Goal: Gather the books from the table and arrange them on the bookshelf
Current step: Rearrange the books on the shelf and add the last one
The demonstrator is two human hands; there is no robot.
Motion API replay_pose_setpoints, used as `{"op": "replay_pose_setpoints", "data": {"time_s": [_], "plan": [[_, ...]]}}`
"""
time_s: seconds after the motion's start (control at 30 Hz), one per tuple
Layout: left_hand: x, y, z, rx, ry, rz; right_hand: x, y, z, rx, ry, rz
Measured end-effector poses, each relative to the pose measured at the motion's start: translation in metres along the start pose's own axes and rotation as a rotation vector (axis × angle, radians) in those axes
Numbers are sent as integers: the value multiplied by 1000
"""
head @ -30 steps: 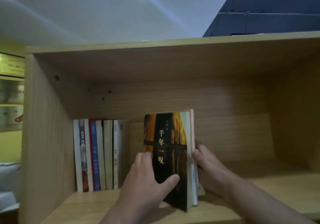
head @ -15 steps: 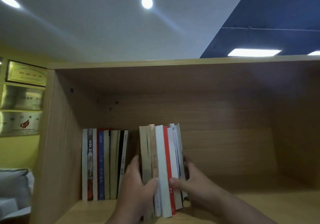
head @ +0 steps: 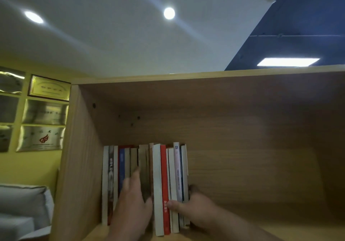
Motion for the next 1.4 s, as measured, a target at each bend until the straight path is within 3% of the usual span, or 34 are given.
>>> {"op": "replay_pose_setpoints", "data": {"time_s": [0.13,0.2,0.43,0.67,0.73,0.87,0.93,1.03,1.4], "plan": [[-20,5,-21,145,-251,-257,-10,-6,3,-62,41,-4],[-15,0,-28,216,-332,-265,-11,-4,3,-63,54,29],[-8,-19,-37,234,-606,-220,-6,-6,4,-63,99,127],[7,-29,-54,327,-656,-327,-5,-14,3,-164,228,169],[3,-31,-51,198,-678,-390,-7,-16,3,-192,245,164],[1,-30,-56,160,-652,-396,-7,-16,5,-209,265,141],[4,-29,-51,209,-531,-374,-7,-14,5,-192,245,135],[9,-30,-32,149,-321,-387,-8,-13,4,-110,185,140],[13,-30,-37,207,-437,-323,-10,-8,1,-60,185,94]]}}
Point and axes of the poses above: each hand's wrist, its own y-axis away from the middle knuckle, its own z-axis out of the back of the hand, x = y × z, the point moved 10 cm from there along -y, towards the middle knuckle, and after that the axes turned 9 degrees about x, right-handed, at the moved point
